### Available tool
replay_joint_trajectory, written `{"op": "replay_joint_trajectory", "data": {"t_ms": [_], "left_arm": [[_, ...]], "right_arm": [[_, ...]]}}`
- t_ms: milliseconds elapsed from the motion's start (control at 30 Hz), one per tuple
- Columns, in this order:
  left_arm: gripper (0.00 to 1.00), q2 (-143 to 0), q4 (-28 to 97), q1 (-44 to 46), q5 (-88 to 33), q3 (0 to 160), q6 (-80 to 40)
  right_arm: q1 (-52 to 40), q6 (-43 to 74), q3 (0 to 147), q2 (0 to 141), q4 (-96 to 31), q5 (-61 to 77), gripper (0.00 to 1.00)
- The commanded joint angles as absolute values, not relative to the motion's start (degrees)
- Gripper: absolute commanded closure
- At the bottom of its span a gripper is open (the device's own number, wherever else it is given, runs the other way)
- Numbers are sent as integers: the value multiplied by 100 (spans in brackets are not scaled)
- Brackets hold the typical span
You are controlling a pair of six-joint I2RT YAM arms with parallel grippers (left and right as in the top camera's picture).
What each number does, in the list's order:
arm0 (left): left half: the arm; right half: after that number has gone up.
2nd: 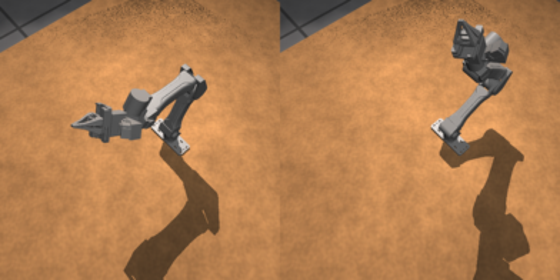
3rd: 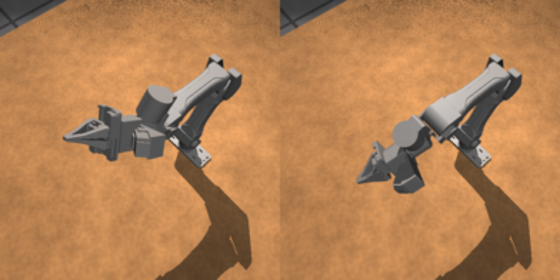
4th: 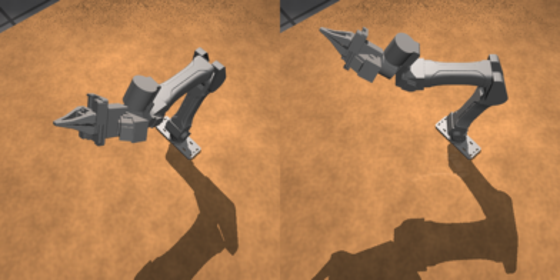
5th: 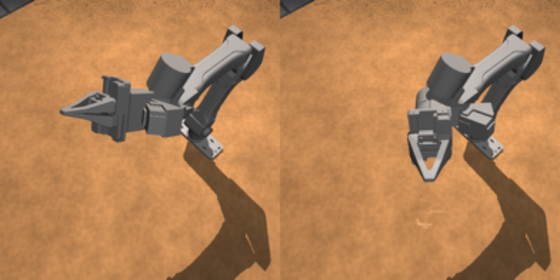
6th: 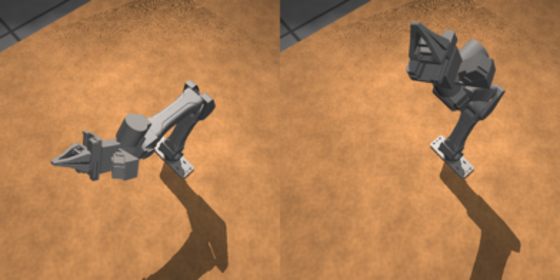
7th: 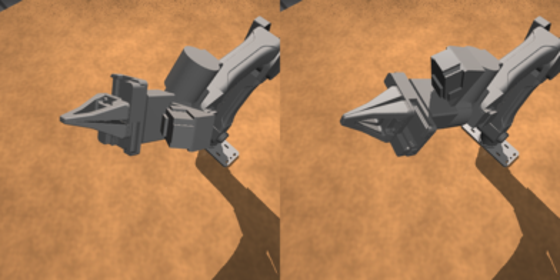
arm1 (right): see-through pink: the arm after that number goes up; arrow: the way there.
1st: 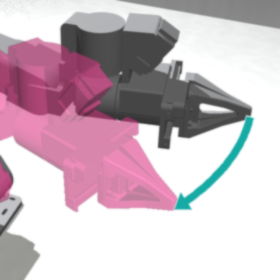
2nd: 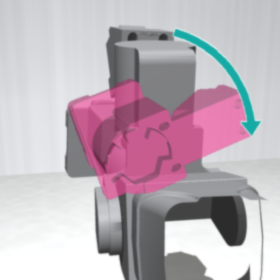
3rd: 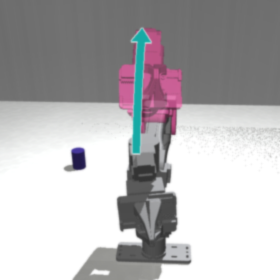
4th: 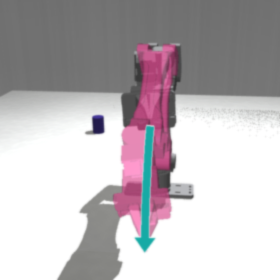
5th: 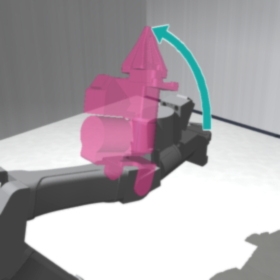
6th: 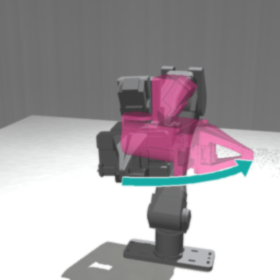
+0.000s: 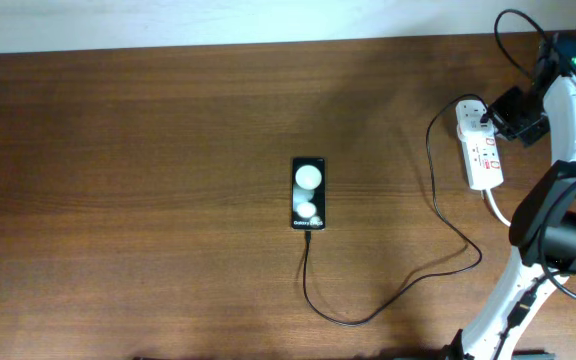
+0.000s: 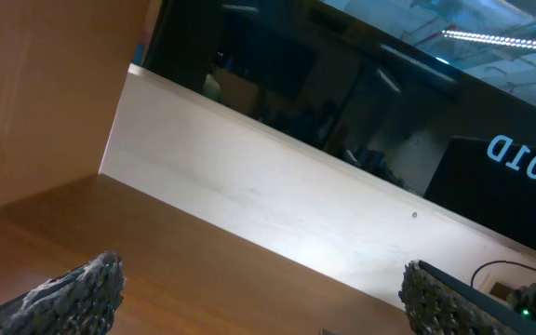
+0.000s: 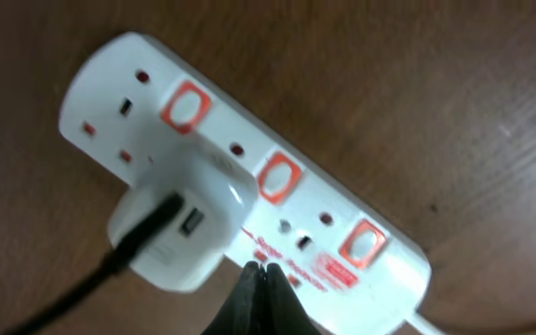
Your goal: Plug charger to phone and switch on socket
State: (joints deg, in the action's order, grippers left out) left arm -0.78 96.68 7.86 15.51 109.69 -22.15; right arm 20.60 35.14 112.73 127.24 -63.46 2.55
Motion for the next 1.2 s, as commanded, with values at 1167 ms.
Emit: {"op": "replay_joint_trajectory", "data": {"t_ms": [1167], "left_arm": [[1,-49,9668,773,1612,10973,-2226]], "right_arm": [[1990,2886,11382,12510,-8713,-521,96]]}}
